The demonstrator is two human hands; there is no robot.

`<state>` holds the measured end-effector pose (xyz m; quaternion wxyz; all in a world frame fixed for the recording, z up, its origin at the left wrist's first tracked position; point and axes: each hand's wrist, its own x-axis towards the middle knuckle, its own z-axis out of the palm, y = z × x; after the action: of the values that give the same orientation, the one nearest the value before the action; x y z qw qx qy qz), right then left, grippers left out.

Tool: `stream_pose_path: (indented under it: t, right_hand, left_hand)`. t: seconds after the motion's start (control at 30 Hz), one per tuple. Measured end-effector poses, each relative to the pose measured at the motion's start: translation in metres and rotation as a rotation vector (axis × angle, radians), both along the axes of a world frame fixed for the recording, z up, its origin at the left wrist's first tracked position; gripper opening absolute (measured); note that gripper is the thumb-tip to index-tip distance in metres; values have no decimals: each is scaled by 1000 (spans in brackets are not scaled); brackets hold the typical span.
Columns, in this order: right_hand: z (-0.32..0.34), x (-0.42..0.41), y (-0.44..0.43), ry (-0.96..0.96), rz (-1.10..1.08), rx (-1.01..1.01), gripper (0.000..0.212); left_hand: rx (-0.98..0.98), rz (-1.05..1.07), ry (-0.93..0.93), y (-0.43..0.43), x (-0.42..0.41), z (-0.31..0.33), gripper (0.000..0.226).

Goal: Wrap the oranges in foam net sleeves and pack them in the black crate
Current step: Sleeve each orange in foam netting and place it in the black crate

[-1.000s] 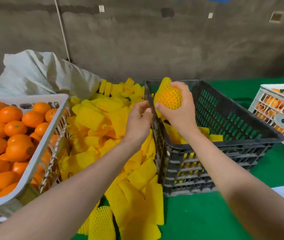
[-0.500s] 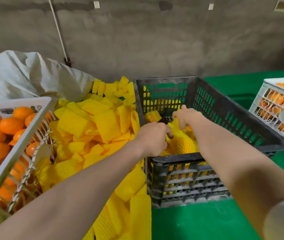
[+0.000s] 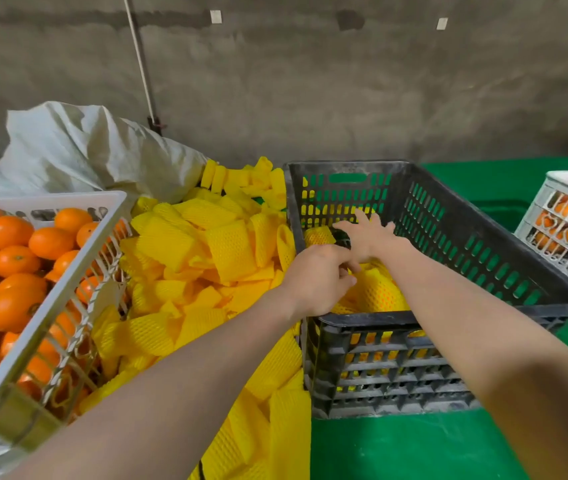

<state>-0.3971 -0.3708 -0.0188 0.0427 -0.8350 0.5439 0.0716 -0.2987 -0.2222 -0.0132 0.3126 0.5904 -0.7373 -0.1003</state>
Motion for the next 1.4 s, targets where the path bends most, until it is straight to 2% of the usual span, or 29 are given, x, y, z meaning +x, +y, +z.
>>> stream_pose_path:
  t: [0.1,0.17,0.3,0.37,0.47,0.6,0.77,0.87,0.93,1.0,1.03,1.1,1.2,1.3,1.4]
  right_hand:
    - [20,16,25,-264,99,-222,69]
    - [30,24,46,-478,168,-342,56]
    - [42,39,95,-843,321,-457,35]
    - [44,53,125,-945,398,-449,28]
    - [30,82,160,-906,519,-281,25]
    - [-14,133,182,-646,578,42,29]
    - [-69,203,195,-470,328,199,30]
    - [-92,226,199,-460,123,258,47]
    - [-100,238,202,-527,38,293,46]
    - [-101,246,204,-667,-4,316,29]
    - [-100,249,204,-761,-15,325,28]
    - [-92,252,202,-941,-16,340,29]
    - [-73,251,195,-1095,33,343,12]
    - [-54,246,192,-1188,63,330,34]
    - [-35,240,193,-1246,101,256,33]
  left_hand:
    - [-114,51,179,9,7,-2,18]
    - [-125,87,176,19,18,-5,21]
    - [-49,55,152,44,69,-5,21]
    - [-7,104,194,57,103,1,16]
    - [-1,216,252,82,152,9,10]
    - [-34,353,353,117,200,10,7]
    - [-29,436,404,151,228,3,10]
    - [-28,450,414,167,234,1,9]
    - [-24,459,400,178,239,-1,10]
    - [-6,468,377,188,246,-2,11]
    - [1,475,368,192,252,-1,11]
    - [1,510,364,198,266,1,14]
    - [-39,631,421,201,294,3,17]
    - [-48,754,479,198,322,3,21]
    - [135,894,299,184,347,0,30]
